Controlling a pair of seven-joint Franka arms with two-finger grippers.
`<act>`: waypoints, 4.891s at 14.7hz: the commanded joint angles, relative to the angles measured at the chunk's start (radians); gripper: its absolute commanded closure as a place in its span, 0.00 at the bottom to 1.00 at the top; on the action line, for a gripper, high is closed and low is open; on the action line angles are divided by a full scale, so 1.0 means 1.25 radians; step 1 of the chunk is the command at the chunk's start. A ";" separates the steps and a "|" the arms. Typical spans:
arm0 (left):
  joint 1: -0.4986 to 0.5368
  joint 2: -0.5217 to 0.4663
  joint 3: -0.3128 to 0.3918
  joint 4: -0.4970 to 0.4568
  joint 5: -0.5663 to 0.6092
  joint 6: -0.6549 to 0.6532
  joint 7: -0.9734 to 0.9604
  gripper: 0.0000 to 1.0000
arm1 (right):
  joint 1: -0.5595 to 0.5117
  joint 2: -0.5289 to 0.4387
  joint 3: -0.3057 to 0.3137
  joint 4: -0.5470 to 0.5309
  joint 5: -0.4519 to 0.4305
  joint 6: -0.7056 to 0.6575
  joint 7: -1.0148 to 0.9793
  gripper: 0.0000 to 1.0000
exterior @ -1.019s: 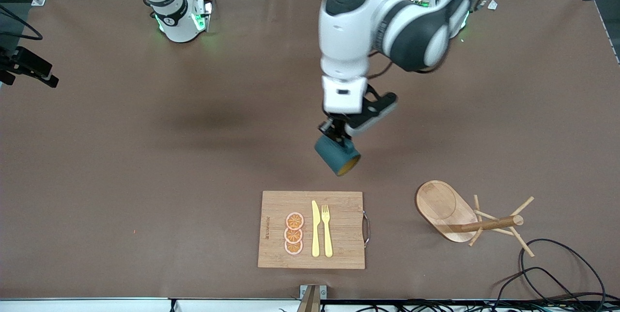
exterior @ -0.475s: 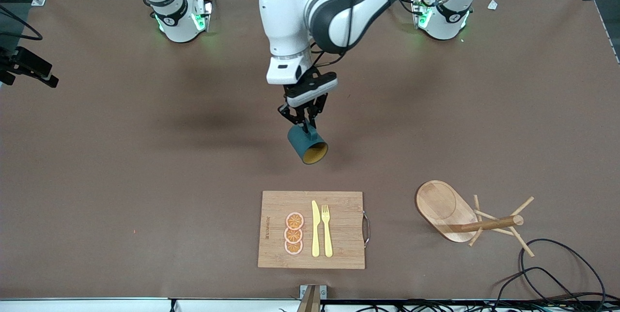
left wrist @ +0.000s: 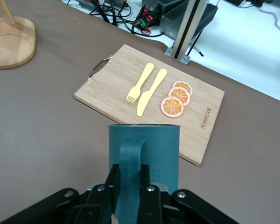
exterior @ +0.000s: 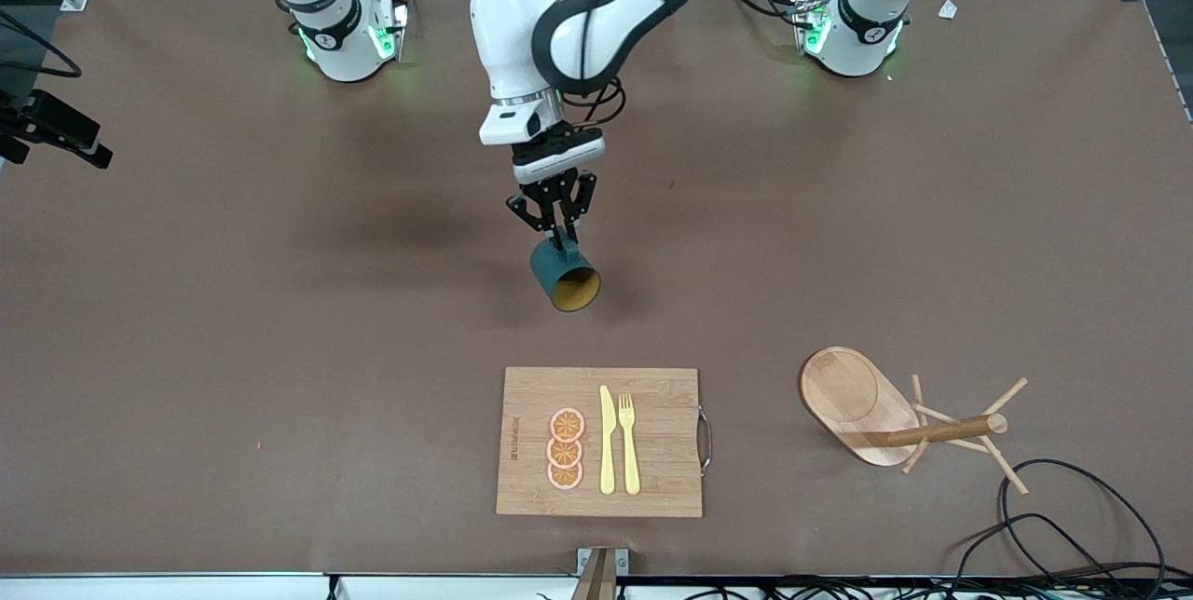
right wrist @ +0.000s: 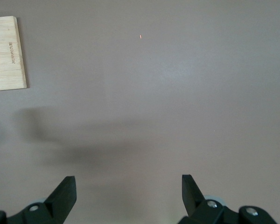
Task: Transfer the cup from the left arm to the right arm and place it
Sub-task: 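Carry the mug to mid-table and lower it upright with the left gripper, then open the left gripper and raise it while the right gripper approaches, then lower the right gripper onto the teal mug rim and grasp it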
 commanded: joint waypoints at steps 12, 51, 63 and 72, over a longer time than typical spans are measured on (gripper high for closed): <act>-0.092 0.179 0.014 0.003 0.543 -0.029 -0.287 1.00 | -0.014 -0.002 0.006 -0.003 -0.001 -0.005 -0.005 0.00; -0.009 -0.111 -0.116 -0.008 -0.154 -0.281 -0.126 0.00 | 0.036 0.090 0.010 -0.006 -0.001 0.004 -0.005 0.00; 0.586 -0.204 -0.119 0.033 -0.473 -0.183 0.582 0.00 | 0.240 0.271 0.011 -0.085 0.144 0.270 0.058 0.00; 0.828 -0.244 -0.119 0.044 -0.560 -0.193 0.977 0.00 | 0.495 0.432 0.009 -0.080 0.137 0.502 0.544 0.00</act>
